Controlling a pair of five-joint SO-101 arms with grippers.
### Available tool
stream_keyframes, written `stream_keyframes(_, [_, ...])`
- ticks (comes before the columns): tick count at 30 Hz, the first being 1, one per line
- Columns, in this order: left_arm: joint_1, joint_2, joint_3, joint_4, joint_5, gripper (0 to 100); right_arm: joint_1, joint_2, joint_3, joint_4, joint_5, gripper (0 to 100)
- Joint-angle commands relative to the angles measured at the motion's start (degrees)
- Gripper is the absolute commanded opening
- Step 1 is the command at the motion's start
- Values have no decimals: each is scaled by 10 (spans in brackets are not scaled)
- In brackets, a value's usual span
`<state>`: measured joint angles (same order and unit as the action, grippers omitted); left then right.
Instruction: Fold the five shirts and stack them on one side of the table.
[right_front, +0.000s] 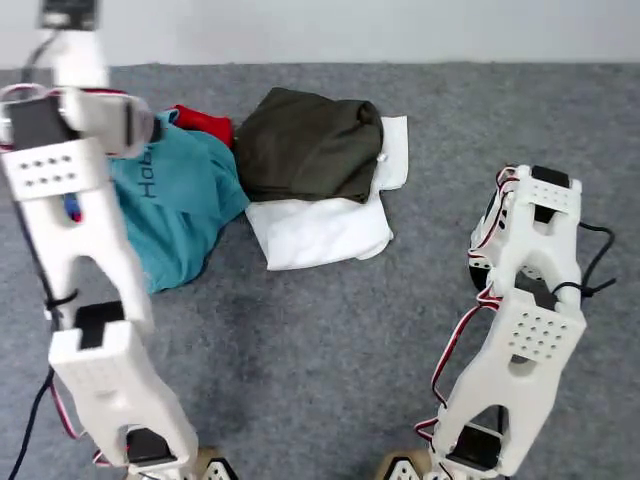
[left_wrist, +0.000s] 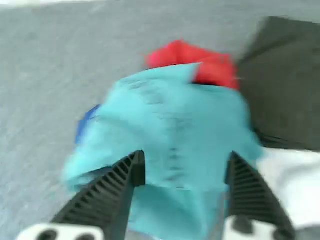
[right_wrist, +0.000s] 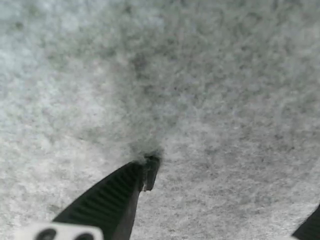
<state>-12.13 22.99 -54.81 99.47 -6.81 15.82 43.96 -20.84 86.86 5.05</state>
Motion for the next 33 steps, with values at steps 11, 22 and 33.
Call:
stream_keyframes(11, [161,48,268,-153,6,314,-22,42,-4,-5,6,496])
stream_keyframes(22, [207,307,63,-215,183,313,-22,42,-4,-5,6,496])
stream_keyframes(33, [216,454,-128,-127,181,311,-22,42,-4,-5,6,496])
